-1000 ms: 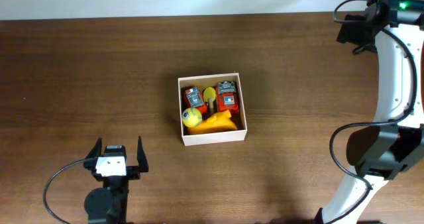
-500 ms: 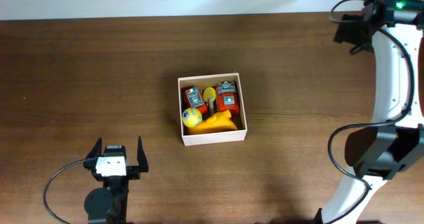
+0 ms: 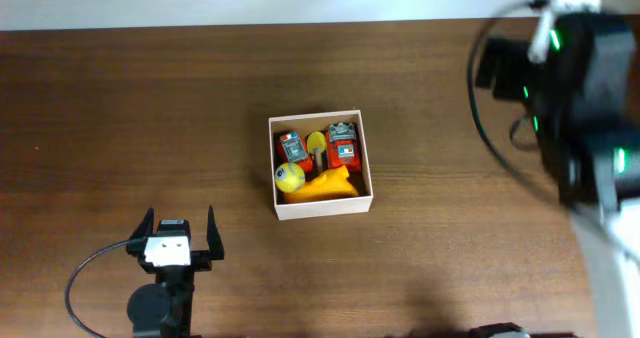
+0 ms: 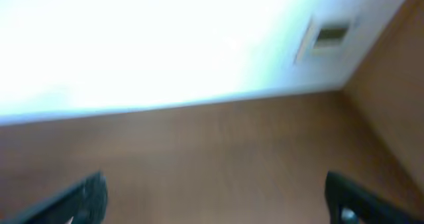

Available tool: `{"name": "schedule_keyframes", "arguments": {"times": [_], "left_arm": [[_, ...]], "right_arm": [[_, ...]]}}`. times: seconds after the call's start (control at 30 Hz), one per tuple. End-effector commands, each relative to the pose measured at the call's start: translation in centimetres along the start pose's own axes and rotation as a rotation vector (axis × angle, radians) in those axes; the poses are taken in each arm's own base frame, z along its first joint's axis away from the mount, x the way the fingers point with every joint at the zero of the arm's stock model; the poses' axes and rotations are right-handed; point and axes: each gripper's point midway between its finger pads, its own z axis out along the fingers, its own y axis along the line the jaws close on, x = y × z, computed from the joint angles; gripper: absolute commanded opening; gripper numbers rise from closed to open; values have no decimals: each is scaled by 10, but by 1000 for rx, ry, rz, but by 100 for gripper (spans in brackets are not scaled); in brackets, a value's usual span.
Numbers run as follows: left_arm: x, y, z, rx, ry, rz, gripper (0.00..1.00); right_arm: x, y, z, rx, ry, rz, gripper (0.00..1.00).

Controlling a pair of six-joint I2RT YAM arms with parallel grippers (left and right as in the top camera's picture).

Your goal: Pack container

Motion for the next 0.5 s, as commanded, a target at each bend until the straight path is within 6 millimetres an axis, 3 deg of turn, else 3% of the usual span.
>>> {"name": "schedule_keyframes", "arguments": {"times": [0.0, 0.23, 0.47], "left_arm": [[0, -1, 0, 5, -6, 8, 99], [0, -1, 0, 5, -6, 8, 99], [0, -1, 0, 5, -6, 8, 99]], "right_arm": [[62, 2, -1, -42, 33, -39, 99], [130, 4, -18, -228, -77, 27, 99], [181, 0, -32, -248, -172, 39, 99]]}}
